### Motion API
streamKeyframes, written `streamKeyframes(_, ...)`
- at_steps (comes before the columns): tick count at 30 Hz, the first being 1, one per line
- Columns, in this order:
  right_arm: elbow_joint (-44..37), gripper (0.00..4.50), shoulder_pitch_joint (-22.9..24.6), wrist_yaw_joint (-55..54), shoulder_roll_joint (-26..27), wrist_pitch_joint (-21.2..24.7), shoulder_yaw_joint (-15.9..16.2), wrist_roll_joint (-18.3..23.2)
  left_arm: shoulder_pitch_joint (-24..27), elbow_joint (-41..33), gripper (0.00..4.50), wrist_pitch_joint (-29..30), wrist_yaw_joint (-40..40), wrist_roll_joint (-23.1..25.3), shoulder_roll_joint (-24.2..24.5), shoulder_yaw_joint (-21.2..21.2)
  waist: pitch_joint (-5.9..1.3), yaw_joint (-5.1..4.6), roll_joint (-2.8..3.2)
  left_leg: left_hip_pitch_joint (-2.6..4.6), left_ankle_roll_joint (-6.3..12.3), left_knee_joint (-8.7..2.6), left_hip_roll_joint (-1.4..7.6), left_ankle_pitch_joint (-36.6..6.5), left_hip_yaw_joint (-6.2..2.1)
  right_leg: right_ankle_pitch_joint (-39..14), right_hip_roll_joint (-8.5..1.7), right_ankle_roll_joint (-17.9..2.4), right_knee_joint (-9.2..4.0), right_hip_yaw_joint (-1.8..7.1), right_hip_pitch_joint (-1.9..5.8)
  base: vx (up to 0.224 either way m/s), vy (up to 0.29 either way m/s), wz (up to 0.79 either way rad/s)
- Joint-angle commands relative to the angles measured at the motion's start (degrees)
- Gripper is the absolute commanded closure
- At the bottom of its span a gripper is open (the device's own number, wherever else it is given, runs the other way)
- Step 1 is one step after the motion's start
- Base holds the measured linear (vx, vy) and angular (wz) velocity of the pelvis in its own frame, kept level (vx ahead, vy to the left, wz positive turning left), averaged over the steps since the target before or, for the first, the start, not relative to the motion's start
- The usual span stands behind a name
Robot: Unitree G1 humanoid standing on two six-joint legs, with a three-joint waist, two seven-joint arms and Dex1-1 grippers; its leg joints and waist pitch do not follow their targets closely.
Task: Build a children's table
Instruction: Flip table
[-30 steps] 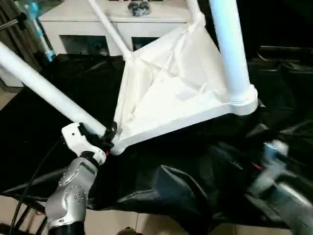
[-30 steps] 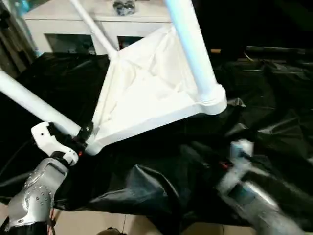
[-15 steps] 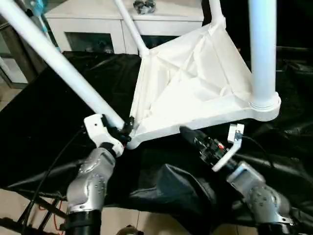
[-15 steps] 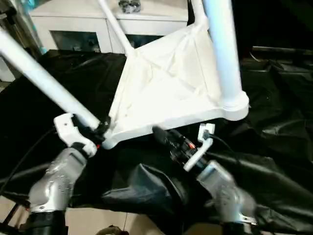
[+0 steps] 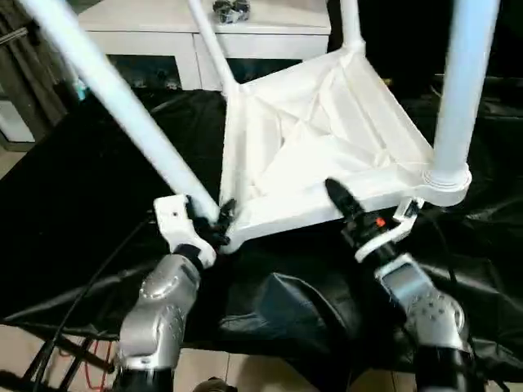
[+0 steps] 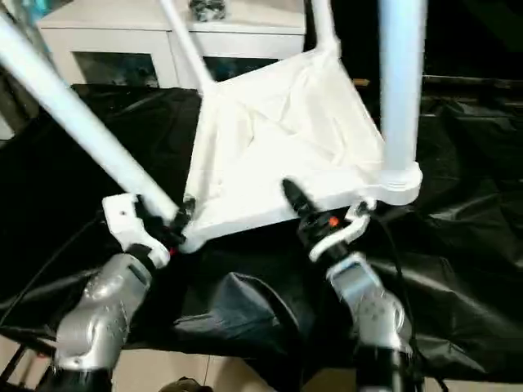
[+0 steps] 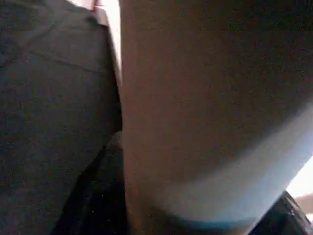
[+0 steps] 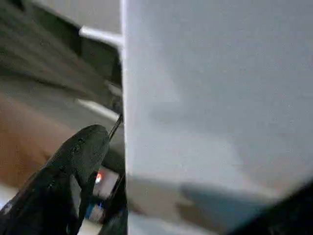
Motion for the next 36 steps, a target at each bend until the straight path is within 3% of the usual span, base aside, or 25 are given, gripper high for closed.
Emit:
streamKeyframes(1, 1.3, 0.28, -1.4, -2.1, 0.0, 0.2, -0.6, 0.8, 0.4, -2.3, 2.28, -0.2, -3.2, -2.8, -1.4, -2.1, -3.27, -0.03, -1.64, 1.11, 2.45, -4.51, 3.72, -3.0, -1.44, 0.3, -3.85, -10.7, -3.98, 2.53, 2.16, 0.000, 0.000, 0.00)
streamKeyframes(2, 2.4, 0.35, -2.1, -2.9, -0.1, -0.1, -1.3, 1.0, 0.7, -2.6, 2.28, -0.4, -3.6, -2.7, -1.4, -2.8, -3.29, -0.09, -2.15, 1.03, 2.69, -4.50, 3.73, -2.6, -1.41, 0.5, -3.91, -10.8, -3.88, 2.53, 2.28, 0.000, 0.000, 0.00)
streamKeyframes(3, 3.5, 0.35, -2.9, -3.5, -0.2, -0.5, -1.8, 0.9, 0.9, -2.9, 2.28, -0.5, -3.8, -2.6, -1.4, -3.1, -3.33, -0.07, -1.74, 1.05, 2.95, -4.47, 3.69, -2.0, -1.42, 0.4, -3.98, -11.1, -3.79, 2.47, 2.19, 0.000, 0.000, 0.00)
streamKeyframes(5, 4.4, 0.40, -3.5, -3.7, -0.3, -1.1, -2.3, 0.8, 1.1, -3.0, 2.28, -1.0, -4.5, -2.5, -1.2, -3.6, -3.34, -0.20, -1.68, 1.11, 3.16, -4.34, 3.70, -1.7, -1.32, 0.4, -3.88, -11.1, -3.77, 2.49, 2.08, 0.000, 0.000, 0.00)
streamKeyframes(6, 6.1, 0.54, -4.8, -4.5, -0.4, -1.4, -3.4, 1.0, 1.7, -3.5, 2.28, -1.1, -5.6, -2.4, -0.7, -4.3, -3.30, -0.25, -2.34, 1.01, 3.57, -4.36, 3.69, -1.3, -1.25, 0.6, -3.88, -11.3, -3.67, 2.49, 2.22, 0.000, 0.000, 0.00)
streamKeyframes(7, 6.7, 0.77, -5.5, -4.7, -0.5, -1.6, -3.9, 1.3, 2.0, -3.7, 2.28, -1.0, -5.8, -2.3, -0.4, -4.5, -3.26, -0.34, -2.59, 1.03, 3.84, -4.33, 3.68, -1.1, -1.14, 0.4, -3.89, -11.4, -3.74, 2.51, 2.13, 0.000, 0.000, 0.00)
streamKeyframes(9, 7.4, 0.78, -6.3, -5.0, -0.6, -1.5, -4.7, 1.5, 2.5, -4.1, 2.28, -0.9, -6.1, -2.1, -0.1, -4.9, -3.25, -0.36, -2.19, 1.11, 3.82, -4.27, 3.73, -0.9, -1.17, 0.2, -3.81, -11.6, -3.62, 2.48, 2.03, 0.000, 0.000, 0.00)
streamKeyframes(10, 7.5, 0.87, -6.5, -5.0, -0.6, -1.4, -4.8, 1.6, 2.5, -4.2, 2.28, -0.9, -6.2, -2.1, -0.1, -5.0, -3.20, -0.52, -2.63, 1.09, 3.87, -4.33, 3.76, -1.0, -1.14, 0.4, -3.78, -11.6, -3.65, 2.49, 2.09, 0.000, 0.000, 0.00)
streamKeyframes(14, 8.3, 1.25, -7.5, -5.4, -1.0, -1.1, -5.7, 2.0, 3.6, -4.8, 2.28, -1.1, -6.9, -2.0, 0.5, -5.2, -3.14, -0.69, -2.54, 1.17, 4.09, -4.24, 3.75, -0.4, -1.08, 1.4, -3.72, -12.1, -3.49, 2.47, 2.06, 0.000, 0.000, 0.00)
streamKeyframes(15, 8.5, 1.35, -7.8, -5.7, -1.3, -1.1, -6.3, 2.1, 4.8, -5.6, 2.28, -1.3, -7.7, -2.6, 0.8, -5.2, -3.15, -0.70, -1.39, 1.25, 3.76, -4.19, 3.72, -0.5, -1.16, 1.7, -3.73, -12.2, -3.44, 2.53, 1.97, 0.000, 0.000, 0.00)
streamKeyframes(17, 8.0, 1.59, -7.6, -6.0, -1.5, -1.0, -6.6, 2.2, 5.6, -6.1, 2.28, -1.4, -8.2, -3.0, 0.8, -5.3, -3.12, -0.99, -1.99, 1.21, 3.45, -4.28, 3.72, -1.2, -1.09, 1.8, -3.60, -12.1, -3.64, 2.52, 2.14, 0.000, 0.000, 0.00)
streamKeyframes(18, 7.3, 1.59, -7.3, -6.2, -1.8, -0.9, -6.8, 2.0, 6.3, -6.4, 2.28, -1.7, -8.8, -3.3, 0.8, -5.4, -3.15, -0.98, -2.01, 1.19, 3.41, -4.27, 3.73, -1.3, -1.06, 2.0, -3.64, -12.1, -3.59, 2.53, 2.19, 0.000, 0.000, 0.00)
streamKeyframes(19, 6.6, 1.71, -7.1, -5.7, -2.2, -0.9, -7.2, 1.9, 7.1, -5.5, 2.28, -3.1, -10.0, -3.1, 1.2, -5.8, -3.07, -1.20, -1.58, 1.23, 2.98, -4.32, 3.71, -2.2, -1.08, 1.5, -3.47, -12.0, -3.78, 2.51, 2.10, 0.000, 0.000, 0.00)
streamKeyframes(20, 6.6, 1.79, -7.1, -5.7, -2.2, -0.9, -7.2, 1.9, 7.1, -5.5, 2.28, -3.1, -10.0, -3.1, 1.2, -5.8, -3.08, -1.21, -1.74, 1.24, 2.82, -4.35, 3.71, -2.5, -1.08, 1.3, -3.52, -12.0, -3.79, 2.53, 2.20, 0.000, 0.000, 0.00)
streamKeyframes(21, 4.9, 1.93, -6.7, -6.5, -2.6, -0.5, -7.0, 1.4, 7.7, -5.5, 1.72, -2.4, -11.3, -4.7, 1.1, -5.3, -3.02, -1.37, -2.57, 1.30, 2.71, -4.42, 3.79, -3.0, -0.93, 0.7, -3.51, -11.9, -3.93, 2.61, 2.20, 0.000, 0.000, 0.00)
streamKeyframes(22, 4.2, 1.99, -6.7, -6.5, -2.8, -0.3, -6.8, 1.3, 7.8, -5.6, 1.58, -2.0, -11.6, -5.2, 1.2, -5.2, -2.99, -1.22, -2.86, 1.24, 2.72, -4.47, 3.77, -3.2, -0.96, 0.2, -3.64, -11.9, -3.84, 2.62, 2.31, 0.000, 0.000, 0.00)
streamKeyframes(23, 3.4, 2.06, -6.8, -6.2, -3.3, 0.1, -6.4, 1.1, 7.9, -5.4, 1.58, -1.8, -11.7, -5.3, 1.4, -4.8, -3.07, -0.90, -2.15, 1.36, 2.51, -4.38, 3.76, -2.8, -1.00, -0.5, -3.78, -11.8, -3.70, 2.64, 2.20, 0.000, 0.000, 0.00)
streamKeyframes(25, 3.5, 2.24, -7.8, -6.0, -4.1, -0.4, -6.2, 0.3, 7.7, -4.6, 1.35, -2.5, -11.3, -4.5, 2.1, -3.6, -3.13, -0.91, -1.92, 1.52, 1.73, -4.37, 3.78, -2.3, -0.92, -0.1, -3.46, -12.2, -3.65, 2.59, 1.89, 0.000, 0.000, 0.00)
streamKeyframes(26, 3.5, 2.32, -7.8, -6.0, -4.1, -0.4, -6.2, 0.3, 7.7, -4.6, 1.20, -2.5, -11.3, -4.5, 2.1, -3.6, -3.20, -1.03, -2.14, 1.35, 2.00, -4.23, 3.66, -1.6, -0.90, 1.8, -3.37, -12.2, -3.49, 2.59, 2.06, 0.000, 0.000, 0.00)
streamKeyframes(27, 4.0, 2.36, -8.3, -6.3, -4.6, -1.3, -6.3, -0.5, 7.8, -4.7, 1.13, -3.0, -11.2, -4.6, 2.5, -2.7, -3.21, -0.94, -1.81, 1.27, 2.37, -4.20, 3.63, -1.2, -0.98, 3.0, -3.46, -12.2, -3.37, 2.57, 2.11, 0.000, 0.000, 0.00)
streamKeyframes(29, 4.5, 2.41, -10.3, -8.2, -5.5, -3.4, -8.0, -0.9, 8.7, -6.3, 1.08, -2.7, -12.8, -6.1, 4.3, -0.7, -3.16, -1.17, -2.13, 1.21, 2.78, -4.22, 3.53, -1.6, -0.86, 2.9, -3.49, -12.3, -3.51, 2.58, 2.20, 0.000, 0.000, 0.00)
streamKeyframes(33, 5.1, 2.44, -12.9, -10.4, -7.3, -6.0, -10.6, -1.0, 10.4, -7.7, 0.70, -2.6, -14.6, -5.8, 7.5, 0.6, -3.05, -1.05, -1.72, 1.52, 2.22, -4.26, 3.62, -2.6, -0.74, 0.6, -3.31, -12.2, -3.60, 2.54, 1.89, 0.000, 0.000, 0.00)
streamKeyframes(34, 5.2, 2.45, -13.4, -10.8, -8.4, -6.9, -11.2, -1.4, 11.3, -8.1, 0.71, -2.6, -15.4, -5.5, 8.5, 0.9, -3.16, -0.71, -0.88, 1.78, 1.82, -4.15, 3.67, -2.6, -0.78, 0.7, -3.31, -11.9, -3.53, 2.56, 1.70, 0.000, 0.000, 0.00)
streamKeyframes(36, 5.3, 2.45, -13.7, -11.0, -8.9, -7.0, -11.6, -1.5, 11.7, -8.3, 0.71, -2.4, -15.8, -6.1, 9.0, 1.0, -3.24, -0.62, -1.33, 1.79, 1.60, -4.11, 3.68, -2.0, -0.70, 1.7, -3.08, -11.5, -3.48, 2.53, 1.82, 0.000, 0.000, 0.00)
